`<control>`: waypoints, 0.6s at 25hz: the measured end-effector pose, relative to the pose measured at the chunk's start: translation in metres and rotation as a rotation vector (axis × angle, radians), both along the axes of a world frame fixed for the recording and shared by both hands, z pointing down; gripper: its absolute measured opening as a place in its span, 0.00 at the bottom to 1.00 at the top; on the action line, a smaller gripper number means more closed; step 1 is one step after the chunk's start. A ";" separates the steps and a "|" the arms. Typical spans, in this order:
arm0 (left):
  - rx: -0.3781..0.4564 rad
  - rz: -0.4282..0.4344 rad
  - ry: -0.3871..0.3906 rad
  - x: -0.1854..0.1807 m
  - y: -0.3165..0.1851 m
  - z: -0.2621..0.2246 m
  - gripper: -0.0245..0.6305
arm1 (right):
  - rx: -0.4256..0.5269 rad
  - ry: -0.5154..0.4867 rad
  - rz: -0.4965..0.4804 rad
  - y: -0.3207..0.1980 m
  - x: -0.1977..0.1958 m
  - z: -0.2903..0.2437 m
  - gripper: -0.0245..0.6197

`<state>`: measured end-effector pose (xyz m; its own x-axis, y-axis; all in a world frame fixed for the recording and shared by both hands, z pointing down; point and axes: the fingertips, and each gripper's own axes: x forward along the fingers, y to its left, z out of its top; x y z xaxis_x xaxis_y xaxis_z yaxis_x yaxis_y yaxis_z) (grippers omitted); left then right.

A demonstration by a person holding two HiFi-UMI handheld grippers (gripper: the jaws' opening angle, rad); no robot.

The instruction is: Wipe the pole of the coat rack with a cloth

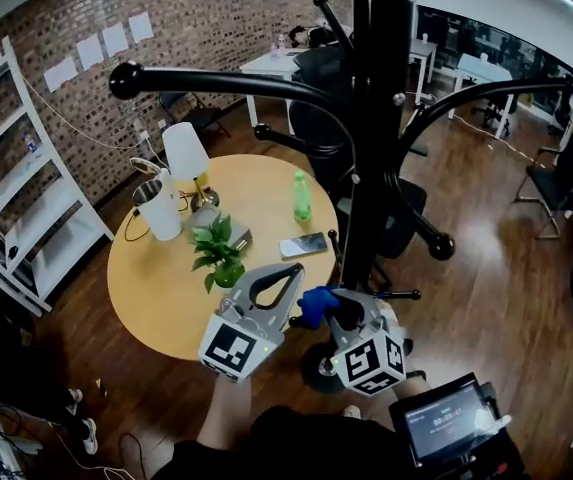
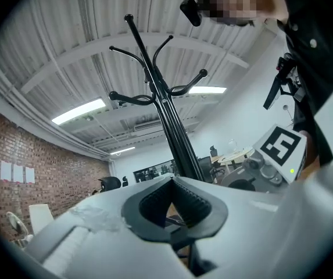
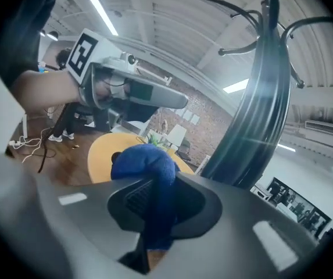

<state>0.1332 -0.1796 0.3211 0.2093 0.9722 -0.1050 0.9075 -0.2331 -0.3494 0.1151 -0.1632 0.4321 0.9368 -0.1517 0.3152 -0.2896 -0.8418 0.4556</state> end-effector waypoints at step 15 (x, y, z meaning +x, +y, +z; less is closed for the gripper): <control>0.034 0.599 -0.057 0.035 -0.001 0.031 0.04 | 0.010 -0.144 0.524 -0.003 0.019 0.021 0.12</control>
